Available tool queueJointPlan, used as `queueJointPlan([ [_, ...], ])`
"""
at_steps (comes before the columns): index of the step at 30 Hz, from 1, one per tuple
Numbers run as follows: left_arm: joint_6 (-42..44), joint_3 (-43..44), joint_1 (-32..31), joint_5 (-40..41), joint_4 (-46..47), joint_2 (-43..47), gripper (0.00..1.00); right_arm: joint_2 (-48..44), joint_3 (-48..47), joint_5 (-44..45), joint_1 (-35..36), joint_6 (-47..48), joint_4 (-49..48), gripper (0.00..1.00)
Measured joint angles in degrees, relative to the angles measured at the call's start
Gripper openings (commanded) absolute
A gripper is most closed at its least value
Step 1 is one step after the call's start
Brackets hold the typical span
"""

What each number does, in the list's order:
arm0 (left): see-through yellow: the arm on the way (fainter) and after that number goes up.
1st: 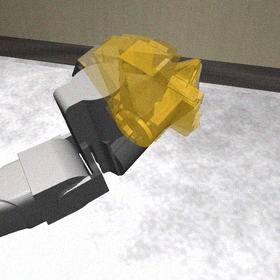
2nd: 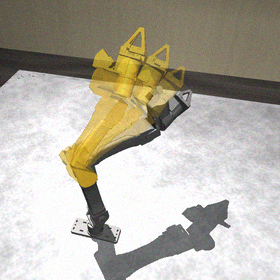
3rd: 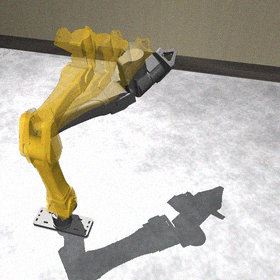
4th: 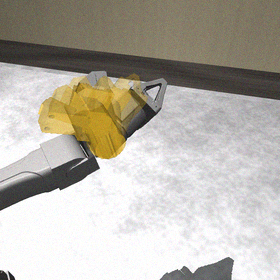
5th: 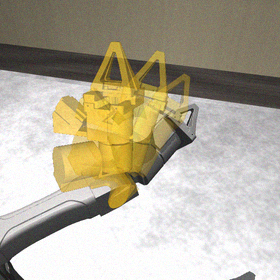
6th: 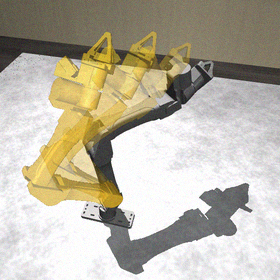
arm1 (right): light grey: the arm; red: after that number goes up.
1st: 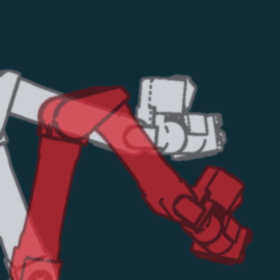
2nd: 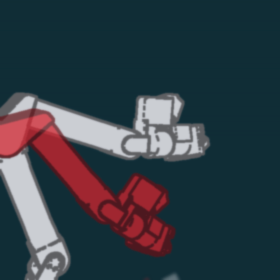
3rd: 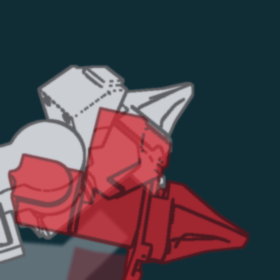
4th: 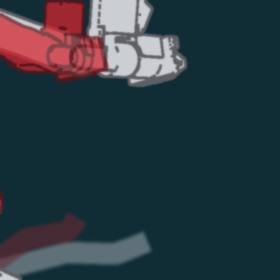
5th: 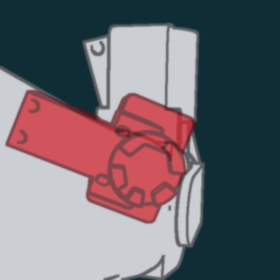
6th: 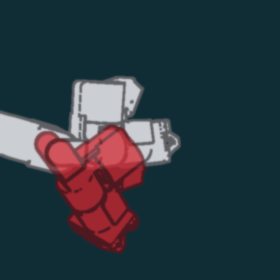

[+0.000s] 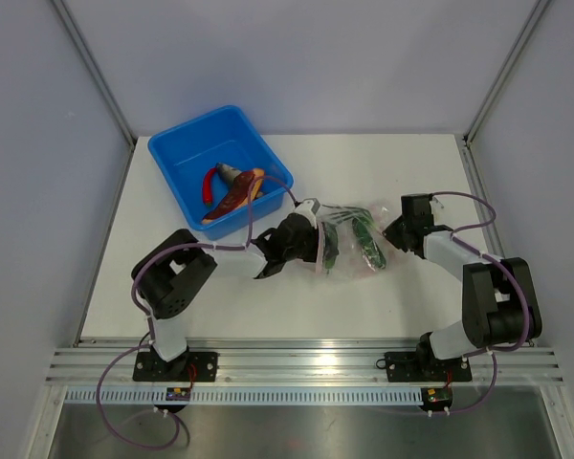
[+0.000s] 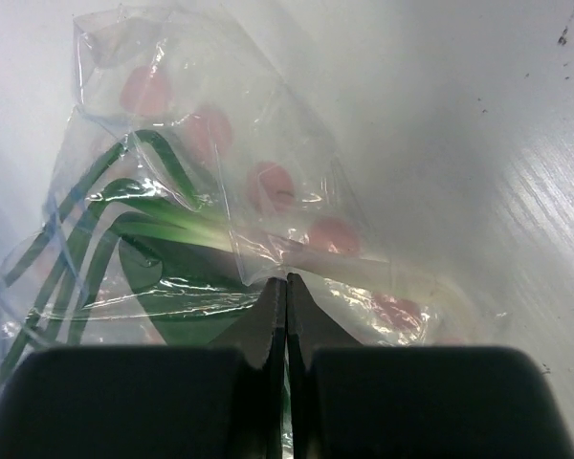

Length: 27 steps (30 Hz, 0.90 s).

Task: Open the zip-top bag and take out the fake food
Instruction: Pick up the fake vegetable from the zipper food storage bag.

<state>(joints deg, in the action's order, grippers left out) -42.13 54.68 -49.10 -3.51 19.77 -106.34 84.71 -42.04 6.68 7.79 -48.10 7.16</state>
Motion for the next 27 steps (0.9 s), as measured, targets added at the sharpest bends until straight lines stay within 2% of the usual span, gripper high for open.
queueJointPlan([
  [7, -1.31, -3.23, 0.92, 0.81, 3.50, 4.11, 0.31, -1.03, 0.61, 0.90, 0.00, -0.52, -0.02, 0.00],
  [15, -1.29, -5.64, 1.46, 4.39, 2.51, 7.48, 0.31, -1.60, 0.94, 1.68, -0.02, -0.81, 0.00, 0.00],
  [27, -2.34, -10.60, 5.31, 3.45, 3.82, 10.38, 0.30, -1.99, 1.16, 2.69, -0.04, -1.01, 0.00, 0.00],
])
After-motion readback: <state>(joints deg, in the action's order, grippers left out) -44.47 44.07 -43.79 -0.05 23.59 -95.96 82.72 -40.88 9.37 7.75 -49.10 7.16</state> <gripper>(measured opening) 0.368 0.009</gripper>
